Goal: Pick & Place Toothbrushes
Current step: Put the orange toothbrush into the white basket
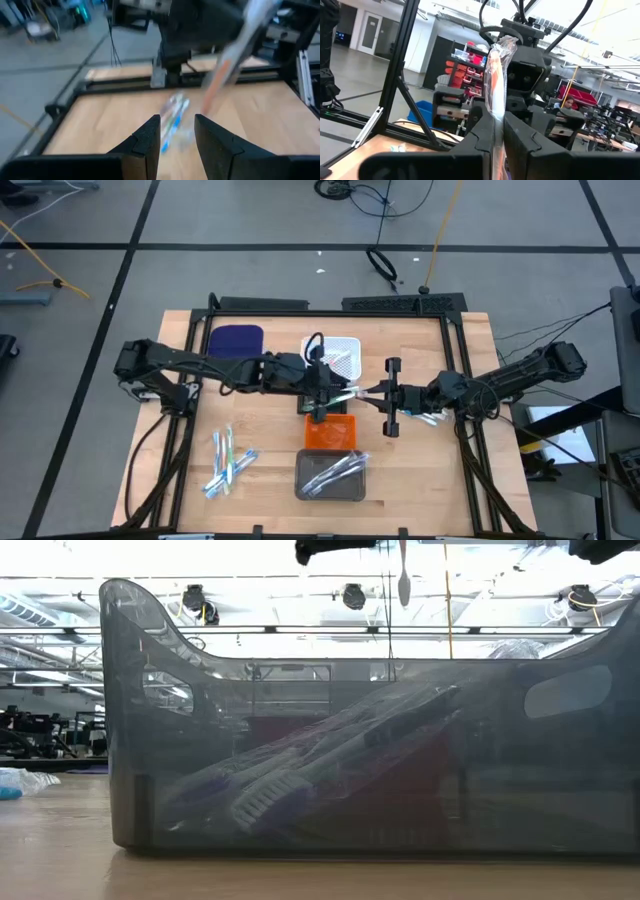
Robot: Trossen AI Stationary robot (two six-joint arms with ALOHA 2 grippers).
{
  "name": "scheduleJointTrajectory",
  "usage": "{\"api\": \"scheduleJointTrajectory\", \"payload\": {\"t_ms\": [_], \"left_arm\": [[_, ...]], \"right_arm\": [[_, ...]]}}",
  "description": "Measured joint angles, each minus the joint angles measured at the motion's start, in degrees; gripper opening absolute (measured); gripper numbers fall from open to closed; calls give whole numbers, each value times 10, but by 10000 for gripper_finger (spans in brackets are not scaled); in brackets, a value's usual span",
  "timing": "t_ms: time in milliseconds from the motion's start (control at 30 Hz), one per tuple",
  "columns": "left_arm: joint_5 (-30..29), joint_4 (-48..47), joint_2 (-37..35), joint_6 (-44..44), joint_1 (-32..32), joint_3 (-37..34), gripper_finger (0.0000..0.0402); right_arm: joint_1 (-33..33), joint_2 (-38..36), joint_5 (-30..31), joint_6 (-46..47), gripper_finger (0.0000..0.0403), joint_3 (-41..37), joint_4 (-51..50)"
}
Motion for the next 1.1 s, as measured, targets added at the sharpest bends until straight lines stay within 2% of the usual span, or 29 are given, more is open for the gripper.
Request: {"api": "scheduleJointTrajectory", "payload": {"t_ms": [133,433,633,800,1033,1100], "left_arm": [[3,29,19,20,-9,-1,140],[30,60,33,32,-8,0,219],[37,131,49,34,-9,0,231],[47,141,51,37,-8,-1,181],[49,125,51,33,-6,0,23],[47,121,51,24,-6,0,13]], "right_arm": [[-1,0,0,0,14,0,4],[-1,2,0,0,14,0,10],[-1,18,0,0,14,0,34],[-8,28,0,5,14,0,38],[-12,28,2,6,22,0,43],[-12,27,2,8,34,0,42]]}}
